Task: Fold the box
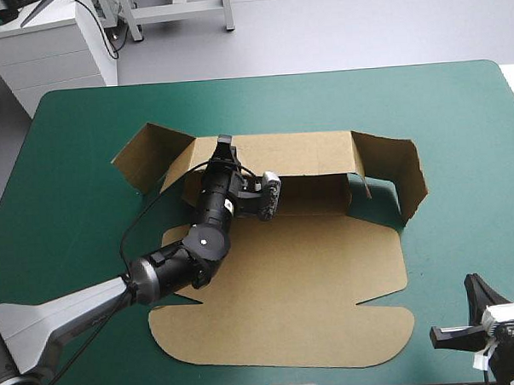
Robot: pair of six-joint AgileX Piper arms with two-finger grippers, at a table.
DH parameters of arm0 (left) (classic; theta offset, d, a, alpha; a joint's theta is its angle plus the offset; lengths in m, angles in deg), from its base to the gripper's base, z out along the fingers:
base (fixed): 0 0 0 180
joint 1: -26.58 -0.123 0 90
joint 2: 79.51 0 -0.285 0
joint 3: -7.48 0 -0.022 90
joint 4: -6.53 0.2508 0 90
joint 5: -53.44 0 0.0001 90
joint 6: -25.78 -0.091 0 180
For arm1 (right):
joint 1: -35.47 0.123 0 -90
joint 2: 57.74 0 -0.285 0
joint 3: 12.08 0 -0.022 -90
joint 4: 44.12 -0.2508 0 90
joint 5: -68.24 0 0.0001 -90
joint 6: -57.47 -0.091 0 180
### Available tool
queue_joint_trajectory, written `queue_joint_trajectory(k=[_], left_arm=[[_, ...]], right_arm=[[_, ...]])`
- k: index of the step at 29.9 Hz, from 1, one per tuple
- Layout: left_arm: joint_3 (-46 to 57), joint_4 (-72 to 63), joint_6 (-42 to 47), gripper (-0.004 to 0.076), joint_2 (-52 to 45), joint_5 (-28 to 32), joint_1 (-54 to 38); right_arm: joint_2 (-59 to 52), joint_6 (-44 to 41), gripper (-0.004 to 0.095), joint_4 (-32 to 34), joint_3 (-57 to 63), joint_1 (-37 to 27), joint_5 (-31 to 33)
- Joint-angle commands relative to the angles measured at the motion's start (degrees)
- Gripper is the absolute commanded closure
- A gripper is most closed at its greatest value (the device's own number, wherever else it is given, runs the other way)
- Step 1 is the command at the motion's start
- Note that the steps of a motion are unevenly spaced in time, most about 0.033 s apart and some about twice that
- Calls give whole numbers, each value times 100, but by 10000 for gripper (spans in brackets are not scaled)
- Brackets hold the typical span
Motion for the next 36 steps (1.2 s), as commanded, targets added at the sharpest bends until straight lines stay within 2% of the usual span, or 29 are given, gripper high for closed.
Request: queue_joint_trajectory(k=[1,9,21,24,29,36], left_arm=[[-222,642,76,731,-141,15,-235],[-866,642,152,731,124,97,-392],[-884,589,347,731,267,-51,-392],[-884,589,347,731,267,-59,-392],[-884,567,299,731,267,-59,-392],[-884,567,330,731,267,-73,-392]], right_arm=[[-121,-7,926,-60,-123,-36,-451],[-121,-6,926,-60,-123,-36,-451],[79,-18,919,-36,-221,-36,-382],[746,-62,919,-36,-655,-36,-98],[2129,0,924,-211,-1720,-36,-42],[4143,754,926,-1153,-3428,-36,-236]])
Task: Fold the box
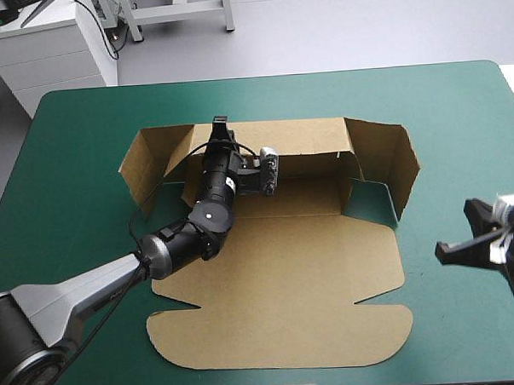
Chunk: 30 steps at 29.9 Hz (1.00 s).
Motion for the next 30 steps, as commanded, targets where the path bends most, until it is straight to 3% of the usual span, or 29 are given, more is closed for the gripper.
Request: queue_joint_trajectory(k=[1,9,16,22,30], left_arm=[[-187,658,89,731,-239,-248,1],[-187,658,89,731,-239,-248,1],[-187,626,98,731,-182,-248,1],[-187,636,98,731,-30,-248,1],[-187,723,98,731,-2,-260,11]], right_arm=[[1046,367,926,-612,-916,-36,-463],[3437,724,926,-1446,-2752,-36,-170],[5025,521,925,-1583,-4118,-36,155],[5979,480,923,-1871,-4805,-18,454],[6588,388,923,-1578,-4958,407,854]])
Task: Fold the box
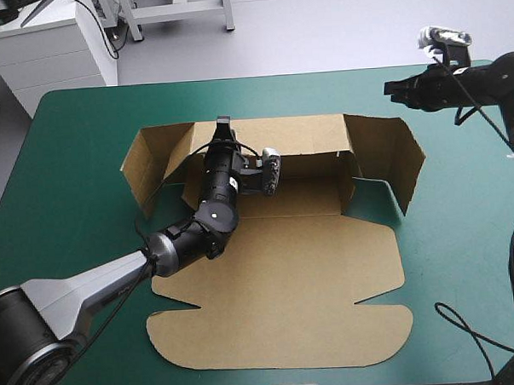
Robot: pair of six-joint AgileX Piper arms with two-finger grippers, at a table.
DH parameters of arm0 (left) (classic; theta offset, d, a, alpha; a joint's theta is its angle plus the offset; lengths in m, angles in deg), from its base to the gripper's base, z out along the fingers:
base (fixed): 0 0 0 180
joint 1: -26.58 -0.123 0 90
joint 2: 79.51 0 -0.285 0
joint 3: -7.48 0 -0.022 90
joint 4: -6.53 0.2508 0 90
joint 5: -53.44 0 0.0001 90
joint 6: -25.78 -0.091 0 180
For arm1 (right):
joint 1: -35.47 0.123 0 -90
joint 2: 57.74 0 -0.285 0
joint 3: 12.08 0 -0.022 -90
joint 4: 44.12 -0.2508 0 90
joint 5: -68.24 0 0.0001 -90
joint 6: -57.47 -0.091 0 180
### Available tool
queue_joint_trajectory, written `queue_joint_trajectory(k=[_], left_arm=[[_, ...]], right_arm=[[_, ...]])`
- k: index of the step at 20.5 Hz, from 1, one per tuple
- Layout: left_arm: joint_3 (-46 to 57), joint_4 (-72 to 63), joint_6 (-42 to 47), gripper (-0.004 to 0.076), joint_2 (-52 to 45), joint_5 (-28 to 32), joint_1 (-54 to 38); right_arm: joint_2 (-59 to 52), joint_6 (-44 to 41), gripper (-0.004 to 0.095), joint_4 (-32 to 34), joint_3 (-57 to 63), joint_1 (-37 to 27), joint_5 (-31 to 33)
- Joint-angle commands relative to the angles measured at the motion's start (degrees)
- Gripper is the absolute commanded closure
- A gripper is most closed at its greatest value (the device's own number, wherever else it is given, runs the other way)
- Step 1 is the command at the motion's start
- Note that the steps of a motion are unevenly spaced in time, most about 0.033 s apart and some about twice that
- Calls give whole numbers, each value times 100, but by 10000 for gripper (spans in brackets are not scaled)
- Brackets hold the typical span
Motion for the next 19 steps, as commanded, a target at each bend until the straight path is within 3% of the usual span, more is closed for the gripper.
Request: queue_joint_trajectory(k=[1,5,13,15,19], left_arm=[[-140,569,98,731,-205,-112,13],[-140,569,98,731,-205,-133,13],[-140,569,87,731,-205,-417,13],[-140,569,87,731,-205,-417,13],[-140,569,87,731,-205,-427,13]], right_arm=[[-129,-82,923,58,-209,230,-73],[-84,-226,923,404,-209,444,214],[-130,-411,923,563,-209,463,1705],[-296,-270,923,578,10,525,1660],[-831,-13,923,578,782,855,779]])
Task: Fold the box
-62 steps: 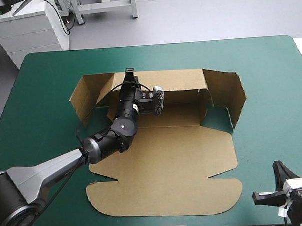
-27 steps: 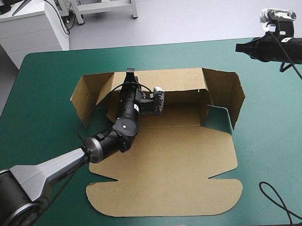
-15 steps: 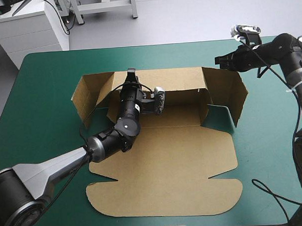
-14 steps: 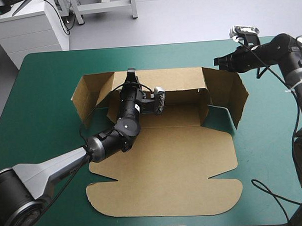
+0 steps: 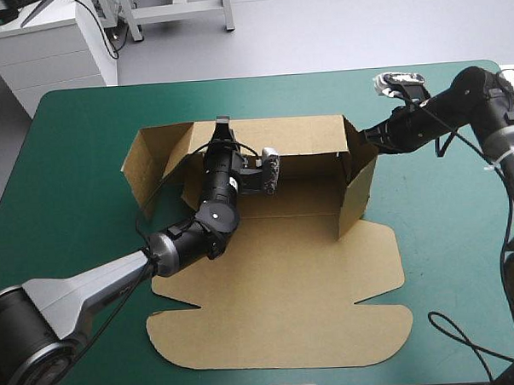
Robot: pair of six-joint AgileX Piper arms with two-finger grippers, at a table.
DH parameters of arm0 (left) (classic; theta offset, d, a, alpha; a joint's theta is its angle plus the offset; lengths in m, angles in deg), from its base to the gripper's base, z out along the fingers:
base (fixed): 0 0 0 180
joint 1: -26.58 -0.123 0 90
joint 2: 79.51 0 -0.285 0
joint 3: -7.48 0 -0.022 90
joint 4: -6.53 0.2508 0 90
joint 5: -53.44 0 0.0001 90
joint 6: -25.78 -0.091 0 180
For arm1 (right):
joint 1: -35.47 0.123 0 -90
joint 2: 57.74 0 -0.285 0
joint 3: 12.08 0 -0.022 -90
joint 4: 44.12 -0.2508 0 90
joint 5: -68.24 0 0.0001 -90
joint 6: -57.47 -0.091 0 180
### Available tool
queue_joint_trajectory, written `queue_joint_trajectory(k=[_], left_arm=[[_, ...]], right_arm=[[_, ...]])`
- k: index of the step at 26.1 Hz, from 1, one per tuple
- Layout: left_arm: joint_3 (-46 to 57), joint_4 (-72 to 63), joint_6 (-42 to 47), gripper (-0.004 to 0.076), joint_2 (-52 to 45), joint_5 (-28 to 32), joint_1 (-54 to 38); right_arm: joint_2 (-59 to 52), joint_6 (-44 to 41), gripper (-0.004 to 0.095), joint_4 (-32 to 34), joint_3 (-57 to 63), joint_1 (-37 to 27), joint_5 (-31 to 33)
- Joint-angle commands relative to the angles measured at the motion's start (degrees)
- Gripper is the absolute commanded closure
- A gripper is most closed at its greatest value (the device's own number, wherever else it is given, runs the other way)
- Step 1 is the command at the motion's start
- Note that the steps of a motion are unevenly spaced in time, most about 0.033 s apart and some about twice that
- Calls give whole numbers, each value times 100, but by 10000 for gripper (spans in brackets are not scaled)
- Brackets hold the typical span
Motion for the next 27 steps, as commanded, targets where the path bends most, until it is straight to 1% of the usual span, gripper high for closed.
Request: queue_joint_trajectory(k=[1,6,9,13,15,18,20,22,24,25,26,27], left_arm=[[-134,567,87,731,-216,-293,8],[-134,567,87,731,-216,-293,8],[-134,567,87,731,-216,-293,8],[-134,567,87,731,-216,-293,8],[-134,567,87,731,-216,-293,8],[-134,567,87,731,-216,-293,8],[-134,567,87,731,-216,-293,8],[-134,567,87,731,-216,-293,8],[-134,567,87,731,-216,-293,8],[-134,567,87,731,-216,-326,8],[-134,567,87,731,-216,-327,8],[-134,567,87,731,-216,-327,8]], right_arm=[[-617,221,923,-182,374,227,-646],[-812,558,923,-277,1195,450,-1150],[-1018,1144,923,-760,1788,466,-1604],[-1314,1626,926,-979,2215,466,-2076],[-1343,1786,925,-938,2261,466,-2100],[-1343,2058,912,-966,2261,466,-1958],[-1343,2211,859,-981,2261,466,-1845],[-1343,2390,755,-970,2261,466,-1687],[-1343,2526,534,-943,2261,455,-1559],[-1343,2579,352,-936,2261,455,-1546],[-1343,2579,268,-936,2261,455,-1584],[-1343,2579,151,-908,2261,455,-1672]])
